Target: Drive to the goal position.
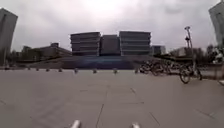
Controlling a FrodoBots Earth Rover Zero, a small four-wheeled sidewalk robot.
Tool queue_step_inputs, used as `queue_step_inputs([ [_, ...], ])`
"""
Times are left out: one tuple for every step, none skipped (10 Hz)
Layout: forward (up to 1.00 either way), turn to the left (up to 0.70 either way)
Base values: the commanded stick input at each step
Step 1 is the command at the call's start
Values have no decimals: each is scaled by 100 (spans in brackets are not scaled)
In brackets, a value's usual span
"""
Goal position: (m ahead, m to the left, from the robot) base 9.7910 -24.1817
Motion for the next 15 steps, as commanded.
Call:
queue_step_inputs([
  [85, 0],
  [85, 0],
  [85, 0],
  [85, 0],
  [85, 0],
  [85, 0],
  [85, 0],
  [85, 0],
  [85, 0],
  [85, 0],
  [85, 0],
  [85, 0],
  [85, 0],
  [85, 0],
  [85, -5],
])
